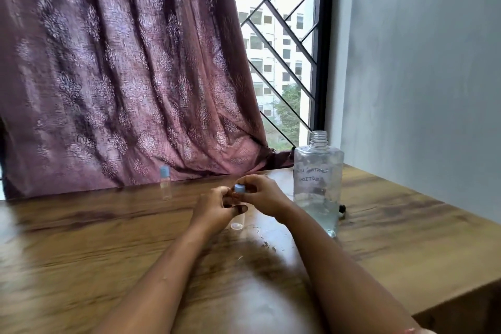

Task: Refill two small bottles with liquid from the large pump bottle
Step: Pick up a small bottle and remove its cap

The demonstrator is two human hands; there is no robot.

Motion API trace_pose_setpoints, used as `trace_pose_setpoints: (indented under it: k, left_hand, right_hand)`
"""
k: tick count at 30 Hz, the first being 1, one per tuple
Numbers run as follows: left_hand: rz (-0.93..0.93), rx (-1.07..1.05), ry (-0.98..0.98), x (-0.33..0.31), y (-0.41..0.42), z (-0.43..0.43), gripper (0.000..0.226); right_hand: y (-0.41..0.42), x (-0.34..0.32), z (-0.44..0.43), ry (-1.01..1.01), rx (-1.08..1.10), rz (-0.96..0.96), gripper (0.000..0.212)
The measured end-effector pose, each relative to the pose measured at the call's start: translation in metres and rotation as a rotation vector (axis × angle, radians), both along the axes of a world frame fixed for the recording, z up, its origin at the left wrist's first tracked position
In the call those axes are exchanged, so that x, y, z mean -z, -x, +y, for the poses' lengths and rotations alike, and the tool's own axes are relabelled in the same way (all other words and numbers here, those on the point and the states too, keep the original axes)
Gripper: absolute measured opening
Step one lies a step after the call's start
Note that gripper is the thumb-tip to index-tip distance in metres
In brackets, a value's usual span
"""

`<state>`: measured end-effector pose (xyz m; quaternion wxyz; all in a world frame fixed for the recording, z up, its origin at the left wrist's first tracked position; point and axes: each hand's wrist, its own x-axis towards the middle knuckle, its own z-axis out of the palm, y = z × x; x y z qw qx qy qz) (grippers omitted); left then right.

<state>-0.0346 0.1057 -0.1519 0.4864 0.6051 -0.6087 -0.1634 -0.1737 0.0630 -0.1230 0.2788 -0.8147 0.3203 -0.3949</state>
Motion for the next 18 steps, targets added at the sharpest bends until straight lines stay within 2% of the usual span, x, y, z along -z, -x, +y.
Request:
trace_pose_setpoints:
  k: [9, 13, 15, 18]
  left_hand:
    - [0.227, 0.198, -0.073, -0.002, -0.006, 0.006, 0.029]
    - [0.218, 0.212, -0.011, -0.001, -0.009, 0.004, 0.038]
    - [0.198, 0.249, 0.001, -0.001, -0.006, 0.004, 0.046]
    - [0.194, 0.285, 0.012, -0.001, -0.003, 0.003, 0.052]
  right_hand:
    - [0.005, -0.006, 0.002, -0.233, -0.258, -0.065, 0.031]
    - [-0.008, -0.002, 0.009, -0.156, -0.197, -0.073, 0.019]
    - [-0.014, 0.0, 0.013, -0.136, -0.183, -0.139, 0.015]
    - [-0.017, -0.002, 0.019, -0.255, -0.25, -0.293, 0.007]
